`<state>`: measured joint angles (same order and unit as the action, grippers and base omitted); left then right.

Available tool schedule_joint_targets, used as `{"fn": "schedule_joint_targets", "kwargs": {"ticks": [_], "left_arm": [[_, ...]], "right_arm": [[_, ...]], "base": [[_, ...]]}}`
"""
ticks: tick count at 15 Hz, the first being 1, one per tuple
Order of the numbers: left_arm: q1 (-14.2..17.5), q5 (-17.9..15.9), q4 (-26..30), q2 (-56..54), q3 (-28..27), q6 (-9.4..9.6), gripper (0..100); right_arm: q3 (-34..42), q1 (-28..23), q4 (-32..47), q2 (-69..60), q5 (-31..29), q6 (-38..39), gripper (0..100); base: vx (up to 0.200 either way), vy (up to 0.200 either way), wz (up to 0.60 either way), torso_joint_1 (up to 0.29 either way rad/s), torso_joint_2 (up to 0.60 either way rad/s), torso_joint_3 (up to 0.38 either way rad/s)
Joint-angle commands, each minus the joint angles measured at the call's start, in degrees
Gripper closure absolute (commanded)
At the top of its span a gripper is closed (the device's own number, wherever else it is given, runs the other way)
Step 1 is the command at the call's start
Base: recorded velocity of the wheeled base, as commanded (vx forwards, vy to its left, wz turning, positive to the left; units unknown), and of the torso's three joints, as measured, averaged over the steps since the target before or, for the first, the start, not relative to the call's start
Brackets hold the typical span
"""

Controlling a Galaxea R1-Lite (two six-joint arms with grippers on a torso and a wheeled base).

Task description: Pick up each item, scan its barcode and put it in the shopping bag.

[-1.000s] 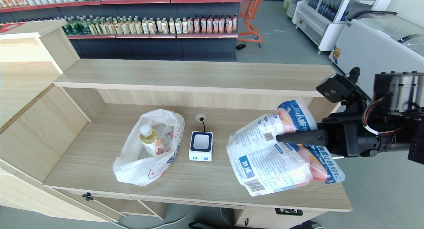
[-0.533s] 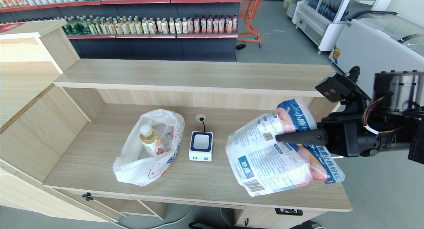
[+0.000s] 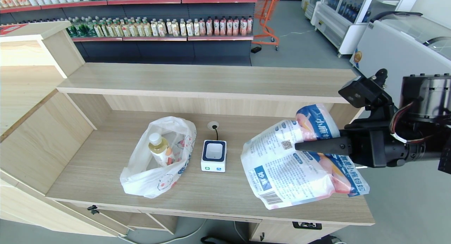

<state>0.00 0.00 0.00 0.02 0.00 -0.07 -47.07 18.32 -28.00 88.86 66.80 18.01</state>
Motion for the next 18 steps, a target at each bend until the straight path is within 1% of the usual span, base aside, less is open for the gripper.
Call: {"fn": "schedule_joint_targets", "kwargs": {"ticks": [1,6,7,9,10,11,13,15,16,18], "left_arm": [[0.00,0.00,0.00,-0.02,0.00,-0.01,0],[0.00,0.00,0.00,0.06,0.00,-0.01,0],[0.00,0.00,0.00,-0.02,0.00,-0.01,0],[0.00,0.00,0.00,-0.02,0.00,-0.01,0],[0.00,0.00,0.00,-0.02,0.00,-0.01,0],[0.00,0.00,0.00,-0.02,0.00,-0.01,0],[0.00,0.00,0.00,-0.02,0.00,-0.01,0],[0.00,0.00,0.00,0.06,0.00,-0.01,0],[0.00,0.00,0.00,-0.02,0.00,-0.01,0],[0.00,0.00,0.00,-0.02,0.00,-0.01,0]], "right_arm": [[-0.04,-0.04,-0.04,-0.18,-0.01,0.01,100],[-0.04,-0.04,-0.47,-0.26,-0.27,-0.60,100],[0.05,-0.39,-0.91,-0.26,-1.59,-3.77,100],[1.80,-2.94,-0.91,0.18,-8.09,-18.44,100],[3.56,-4.79,-0.91,0.09,-12.93,-26.18,100],[4.97,-5.93,-0.91,-0.53,-20.13,-31.63,100],[7.34,-7.16,-1.09,-2.46,-30.24,-35.50,100],[10.59,-7.86,-1.18,-3.87,-38.59,-39.01,100],[11.65,-8.13,-1.27,-4.22,-39.91,-41.21,100],[11.30,-10.59,-1.27,-4.04,-40.00,-47.62,100]], "base": [[0.000,0.000,0.00,0.000,0.00,0.000],[0.000,0.000,0.00,0.000,0.00,0.000],[0.000,0.000,0.00,0.000,0.00,0.000],[0.000,0.000,0.00,0.000,0.00,0.000],[0.000,0.000,0.00,0.000,0.00,0.000],[0.000,0.000,0.00,0.000,0.00,0.000],[0.000,0.000,0.00,0.000,0.00,0.000],[0.000,0.000,0.00,0.000,0.00,0.000],[0.000,0.000,0.00,0.000,0.00,0.000],[0.000,0.000,0.00,0.000,0.00,0.000]]}}
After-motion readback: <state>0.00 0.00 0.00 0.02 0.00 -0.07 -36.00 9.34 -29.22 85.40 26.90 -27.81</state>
